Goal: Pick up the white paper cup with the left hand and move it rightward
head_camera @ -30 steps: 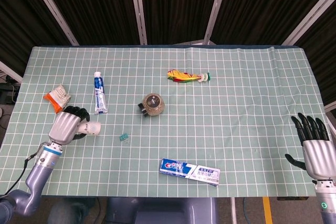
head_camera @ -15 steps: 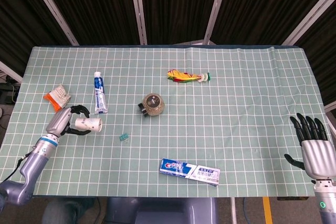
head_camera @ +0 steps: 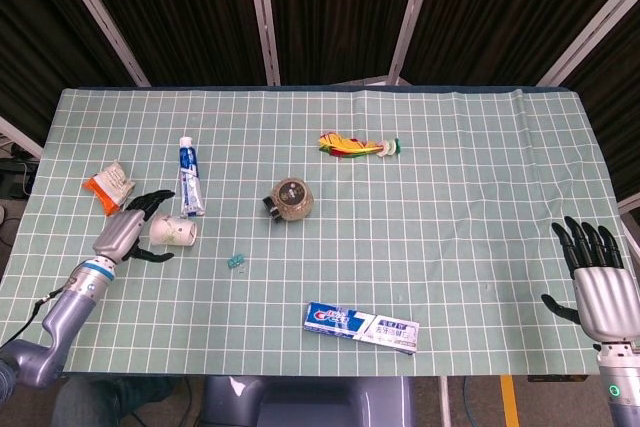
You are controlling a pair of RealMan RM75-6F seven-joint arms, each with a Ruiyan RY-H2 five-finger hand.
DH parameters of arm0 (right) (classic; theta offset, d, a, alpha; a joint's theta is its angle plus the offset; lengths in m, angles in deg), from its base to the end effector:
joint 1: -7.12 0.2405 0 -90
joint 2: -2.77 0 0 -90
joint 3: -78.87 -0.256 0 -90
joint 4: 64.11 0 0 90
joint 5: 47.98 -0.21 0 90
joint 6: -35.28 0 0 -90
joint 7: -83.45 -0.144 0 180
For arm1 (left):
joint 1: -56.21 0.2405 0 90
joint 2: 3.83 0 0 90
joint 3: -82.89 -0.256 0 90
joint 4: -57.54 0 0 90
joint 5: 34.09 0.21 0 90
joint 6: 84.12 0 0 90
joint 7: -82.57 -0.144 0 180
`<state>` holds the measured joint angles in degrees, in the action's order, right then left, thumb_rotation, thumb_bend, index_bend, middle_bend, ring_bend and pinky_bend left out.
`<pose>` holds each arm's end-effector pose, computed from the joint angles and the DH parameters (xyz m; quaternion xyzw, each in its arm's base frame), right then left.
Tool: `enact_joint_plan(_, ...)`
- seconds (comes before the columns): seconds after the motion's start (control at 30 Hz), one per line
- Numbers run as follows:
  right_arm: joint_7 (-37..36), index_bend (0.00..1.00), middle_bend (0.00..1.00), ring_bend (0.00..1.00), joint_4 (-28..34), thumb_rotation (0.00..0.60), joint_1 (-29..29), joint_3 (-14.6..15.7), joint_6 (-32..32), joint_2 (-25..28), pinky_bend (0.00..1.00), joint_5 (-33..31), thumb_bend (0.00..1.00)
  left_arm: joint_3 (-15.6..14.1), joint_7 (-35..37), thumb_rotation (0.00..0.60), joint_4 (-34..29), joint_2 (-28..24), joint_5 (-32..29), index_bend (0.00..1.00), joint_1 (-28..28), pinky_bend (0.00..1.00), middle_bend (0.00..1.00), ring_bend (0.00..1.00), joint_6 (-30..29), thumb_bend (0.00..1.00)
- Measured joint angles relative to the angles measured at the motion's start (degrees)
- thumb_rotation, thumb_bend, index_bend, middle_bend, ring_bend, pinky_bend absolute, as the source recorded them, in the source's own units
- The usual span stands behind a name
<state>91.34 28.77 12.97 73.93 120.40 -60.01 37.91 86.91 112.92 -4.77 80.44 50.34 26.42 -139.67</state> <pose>-0.3044 -0.1938 0.1710 0.6160 -0.3262 0.3613 0.6193 -0.3006 0.3283 0.0380 -0.6402 -0.5244 -0.4002 0.3937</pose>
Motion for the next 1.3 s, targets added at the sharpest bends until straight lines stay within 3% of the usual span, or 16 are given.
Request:
enact_joint_plan(0.17,-0.3,0.00,0.00,0.00,0.1,0.600,0.1,0.1,-0.1,0.2,0.00,0.2,0.00,-0.8,-7.5,0.600,1.1,0.1,2.7,0.06,0.4,0.00,0.00,0.00,-4.8,0.00)
enact_joint_plan(0.4,-0.5,0.00,0.00,0.00,0.1,0.600,0.1,0.1,-0.2,0.2,0.00,0.2,0.00,-1.6,-27.5,0.600,1.5,0.8,5.7,0.11,1.0,0.00,0.02,0.00,-10.1,0.00)
enact_joint_plan(0.7,-1.4,0.00,0.00,0.00,0.0,0.600,0.0,0.0,0.0,0.5,0.00,0.1,0.00,-1.4,-52.1,0.600,1.3,4.4,5.1,0.16,0.2,0.06,0.12,0.07,-9.3,0.00)
enact_joint_plan(1.0,-1.9,0.00,0.00,0.00,-0.5,0.600,0.1,-0.2,-0.6,0.6,0.00,-0.8,0.00,-0.8,-59.8,0.600,-0.3,7.0,2.5,0.21,-0.9,0.10,0.17,0.15,-6.8,0.00)
enact_joint_plan(1.17,-1.8,0.00,0.00,0.00,-0.6,0.600,0.3,-0.4,-1.0,0.5,0.00,-1.3,0.00,-0.7,-64.7,0.600,1.6,9.3,2.3,0.29,-1.5,0.20,0.25,0.22,-7.0,0.00)
enact_joint_plan(1.3,-2.3,0.00,0.00,0.00,-0.6,0.600,0.3,-0.4,-1.1,0.6,0.00,-1.4,0.00,-0.8,-67.6,0.600,4.0,11.2,2.6,0.31,-2.0,0.22,0.27,0.25,-8.1,0.00)
